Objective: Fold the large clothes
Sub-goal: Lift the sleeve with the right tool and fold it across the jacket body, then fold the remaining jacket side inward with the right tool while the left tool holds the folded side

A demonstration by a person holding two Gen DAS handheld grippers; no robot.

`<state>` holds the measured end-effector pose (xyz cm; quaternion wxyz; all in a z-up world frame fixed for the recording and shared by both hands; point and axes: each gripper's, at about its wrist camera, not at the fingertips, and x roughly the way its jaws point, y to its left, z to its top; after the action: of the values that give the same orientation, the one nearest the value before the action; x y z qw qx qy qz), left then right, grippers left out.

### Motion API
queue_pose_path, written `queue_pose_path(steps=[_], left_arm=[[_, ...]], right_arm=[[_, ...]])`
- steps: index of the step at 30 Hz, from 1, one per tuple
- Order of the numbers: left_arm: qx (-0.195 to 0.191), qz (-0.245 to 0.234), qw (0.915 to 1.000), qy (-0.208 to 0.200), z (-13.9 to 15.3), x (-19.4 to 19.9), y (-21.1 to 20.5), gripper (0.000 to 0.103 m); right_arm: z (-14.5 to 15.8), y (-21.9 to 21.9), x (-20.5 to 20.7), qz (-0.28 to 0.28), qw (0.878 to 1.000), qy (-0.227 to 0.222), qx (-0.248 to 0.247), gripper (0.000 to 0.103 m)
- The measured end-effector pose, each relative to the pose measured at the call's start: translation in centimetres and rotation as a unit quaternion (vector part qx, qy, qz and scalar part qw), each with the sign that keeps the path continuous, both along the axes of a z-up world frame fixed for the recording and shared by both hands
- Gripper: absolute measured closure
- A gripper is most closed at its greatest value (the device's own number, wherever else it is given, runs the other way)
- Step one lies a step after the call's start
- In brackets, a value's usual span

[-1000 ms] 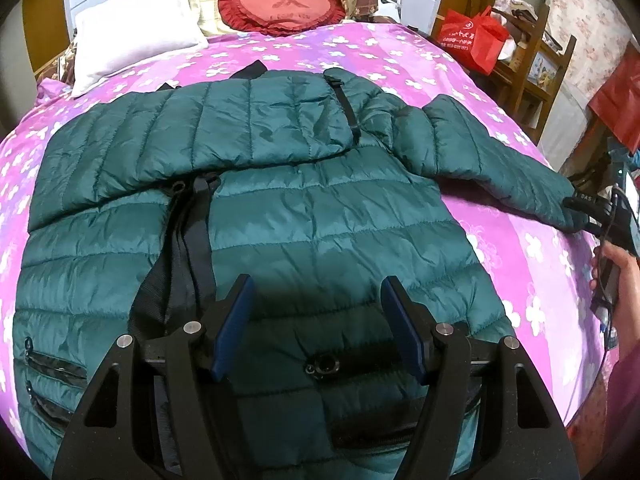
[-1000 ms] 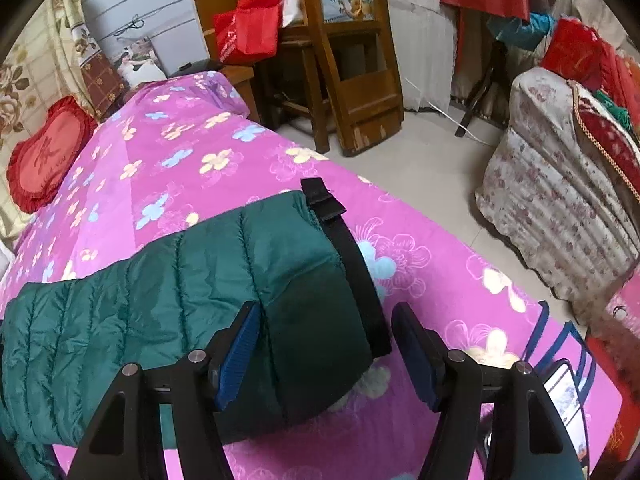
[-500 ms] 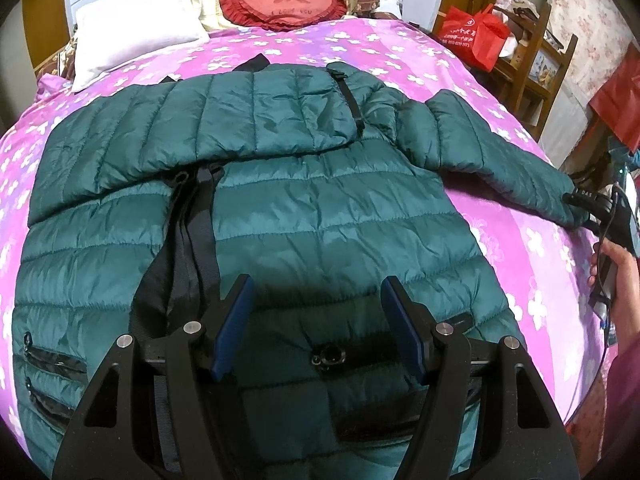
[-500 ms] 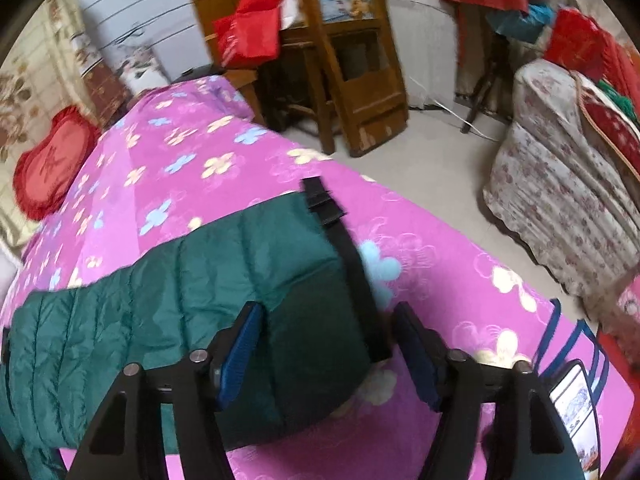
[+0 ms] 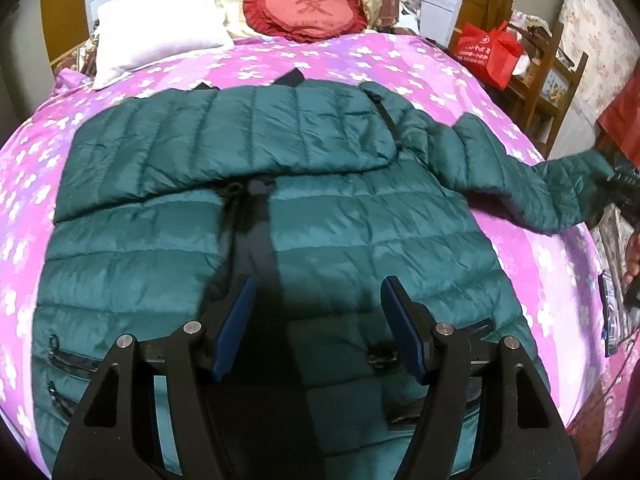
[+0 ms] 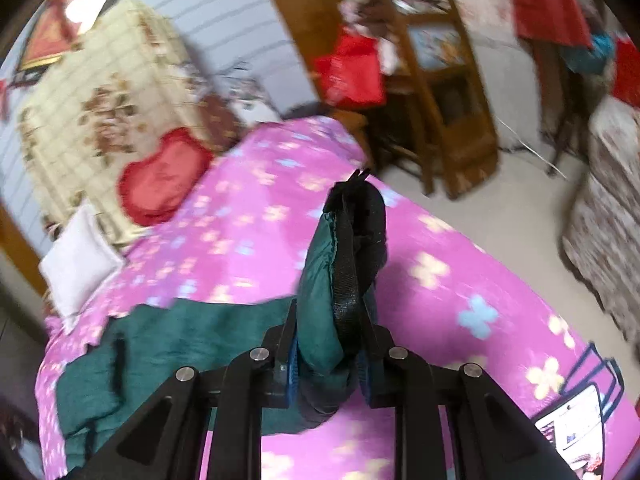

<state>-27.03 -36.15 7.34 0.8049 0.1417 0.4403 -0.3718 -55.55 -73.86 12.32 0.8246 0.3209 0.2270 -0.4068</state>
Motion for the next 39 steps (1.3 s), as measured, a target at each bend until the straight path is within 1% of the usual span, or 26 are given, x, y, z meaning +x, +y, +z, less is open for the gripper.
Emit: queue_pose_path(steps=[4, 5, 7, 10, 11, 13, 15, 19, 20, 22, 25, 27, 29, 30, 31, 32, 33, 34, 35, 37, 39], left_arm=[[-0.004, 0.011, 0.9999, -0.003, 0.6, 1.2, 1.5, 0.038], [-0.005, 0.014, 0.9999, -0.005, 0.8, 1.5, 2.0, 0.038], [-0.008, 0.022, 0.9997, -0.009, 1.2, 2.3, 3.0, 0.038], [-0.014, 0.036, 0.9992, -0.012, 1.8, 3.8, 4.6, 0.038], [-0.016, 0.042, 0.9989, -0.012, 1.9, 4.3, 5.1, 0.038], [-0.019, 0.056, 0.9982, -0.011, 2.1, 5.5, 6.4, 0.038], [-0.024, 0.072, 0.9971, -0.007, 2.2, 6.7, 7.8, 0.038], [-0.033, 0.099, 0.9945, -0.004, 2.2, 8.8, 10.5, 0.038], [-0.034, 0.104, 0.994, -0.004, 2.1, 9.3, 11.0, 0.038], [-0.034, 0.115, 0.9928, -0.003, 2.0, 10.1, 12.0, 0.038], [-0.034, 0.129, 0.9911, 0.002, 1.6, 11.1, 13.3, 0.038], [-0.035, 0.135, 0.9902, 0.007, 1.2, 11.7, 13.8, 0.038], [-0.034, 0.139, 0.9896, 0.012, 0.9, 12.1, 14.2, 0.038], [-0.034, 0.142, 0.9892, 0.014, 0.8, 12.3, 14.3, 0.038], [-0.035, 0.144, 0.9888, 0.017, 0.6, 12.5, 14.4, 0.038], [-0.036, 0.146, 0.9884, 0.02, 0.6, 12.6, 14.6, 0.038], [-0.039, 0.148, 0.9879, 0.024, 0.5, 12.7, 14.7, 0.038], [-0.043, 0.15, 0.9873, 0.029, 0.5, 12.9, 14.8, 0.038], [-0.049, 0.153, 0.9865, 0.035, 0.5, 13.0, 14.9, 0.038], [-0.067, 0.163, 0.9832, 0.049, 0.6, 13.3, 14.9, 0.038], [-0.091, 0.172, 0.9784, 0.069, 0.8, 13.8, 14.9, 0.038]], right_arm=[[3.5, 3.6, 4.2, 0.058, 0.998, -0.015, -0.027, 0.081], [4.5, 5.0, 5.8, 0.078, 0.996, -0.02, -0.036, 0.081], [5.7, 6.9, 8.2, 0.098, 0.994, -0.02, -0.049, 0.082], [7.2, 10.2, 12.8, 0.144, 0.987, -0.031, -0.058, 0.082], [7.7, 11.7, 15.0, 0.168, 0.984, -0.032, -0.059, 0.082], [7.9, 13.7, 17.8, 0.197, 0.978, -0.029, -0.061, 0.082], [8.2, 16.5, 21.9, 0.241, 0.968, -0.025, -0.063, 0.082], [7.0, 21.4, 28.2, 0.306, 0.95, -0.013, -0.06, 0.083], [6.2, 23.0, 30.4, 0.324, 0.944, -0.006, -0.057, 0.083], [4.9, 25.3, 33.5, 0.348, 0.936, 0.004, -0.045, 0.083], [2.2, 28.1, 37.4, 0.378, 0.926, 0.018, -0.024, 0.083], [-0.1, 29.0, 39.5, 0.384, 0.923, 0.026, 0.001, 0.083], [-2.2, 29.4, 40.6, 0.384, 0.922, 0.035, 0.024, 0.082], [-3.8, 29.7, 41.5, 0.382, 0.922, 0.046, 0.037, 0.08], [-5.2, 29.9, 42.2, 0.384, 0.92, 0.055, 0.054, 0.074], [-5.7, 29.7, 42.2, 0.386, 0.919, 0.056, 0.065, 0.071], [-6.2, 29.6, 42.0, 0.388, 0.917, 0.046, 0.075, 0.068], [-6.1, 29.5, 41.9, 0.389, 0.917, 0.036, 0.077, 0.063], [-5.5, 29.3, 41.2, 0.395, 0.915, 0.02, 0.082, 0.061], [-4.3, 29.1, 40.1, 0.405, 0.91, 0.001, 0.086, 0.059], [-2.4, 28.5, 38.1, 0.404, 0.912, -0.015, 0.073, 0.059]])
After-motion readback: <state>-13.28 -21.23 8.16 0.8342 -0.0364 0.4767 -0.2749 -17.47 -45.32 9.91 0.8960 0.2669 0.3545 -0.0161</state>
